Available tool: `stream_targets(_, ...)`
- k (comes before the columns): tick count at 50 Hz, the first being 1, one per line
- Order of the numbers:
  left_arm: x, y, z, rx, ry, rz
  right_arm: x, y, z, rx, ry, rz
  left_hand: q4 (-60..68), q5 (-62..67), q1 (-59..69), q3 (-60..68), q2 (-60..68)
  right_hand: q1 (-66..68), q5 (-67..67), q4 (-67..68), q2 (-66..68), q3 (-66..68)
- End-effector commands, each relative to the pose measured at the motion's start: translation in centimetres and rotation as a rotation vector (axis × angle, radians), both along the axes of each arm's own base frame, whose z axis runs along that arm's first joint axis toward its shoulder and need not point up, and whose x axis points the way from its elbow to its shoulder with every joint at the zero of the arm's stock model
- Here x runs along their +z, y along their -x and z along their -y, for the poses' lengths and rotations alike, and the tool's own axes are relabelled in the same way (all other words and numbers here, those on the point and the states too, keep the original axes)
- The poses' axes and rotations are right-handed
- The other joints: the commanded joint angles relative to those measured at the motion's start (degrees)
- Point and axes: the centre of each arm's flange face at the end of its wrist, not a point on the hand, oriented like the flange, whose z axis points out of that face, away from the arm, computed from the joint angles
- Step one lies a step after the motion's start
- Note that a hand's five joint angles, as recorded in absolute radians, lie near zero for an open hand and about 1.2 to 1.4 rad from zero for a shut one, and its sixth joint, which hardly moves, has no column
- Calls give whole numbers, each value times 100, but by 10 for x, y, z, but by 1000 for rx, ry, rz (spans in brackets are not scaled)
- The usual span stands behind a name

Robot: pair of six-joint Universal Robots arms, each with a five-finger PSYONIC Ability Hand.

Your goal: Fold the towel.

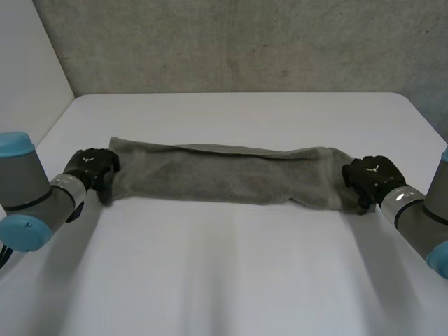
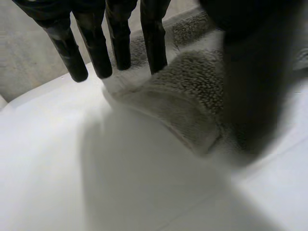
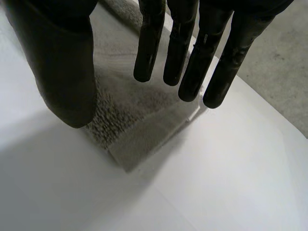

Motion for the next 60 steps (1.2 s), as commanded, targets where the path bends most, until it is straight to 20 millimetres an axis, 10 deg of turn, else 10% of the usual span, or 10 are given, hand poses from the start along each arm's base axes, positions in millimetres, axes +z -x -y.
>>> stream_targets(1, -2, -3, 4, 35, 37, 6, -5, 4, 5, -11, -4, 1, 735, 657, 667, 707, 699, 405, 378, 403, 427, 387)
stream_targets(23, 2, -3, 3, 39, 39, 8, -13, 18, 19, -51, -23, -2, 2739, 2661, 2671, 2711, 2704, 3971, 3944, 3969, 3993, 3953)
stream_targets(47, 33, -4, -17, 33, 69, -7, 6, 83, 41, -144, -59, -185, -894, -973, -963, -923, -930, 4066, 4039, 4064, 4088, 4048)
stream_targets(53, 43, -1, -20, 25, 91, -13, 29, 122, 66, -224, 27, -266, -995, -1073, -1063, -1023, -1031, 4066, 4039, 4064, 4088, 4048)
stream_targets(60, 52, 2, -22, 21, 107, -39, 93, 98, 80, -207, 173, -308, -1063, -1141, -1131, -1091, -1098, 4066, 4039, 4064, 4088, 4048)
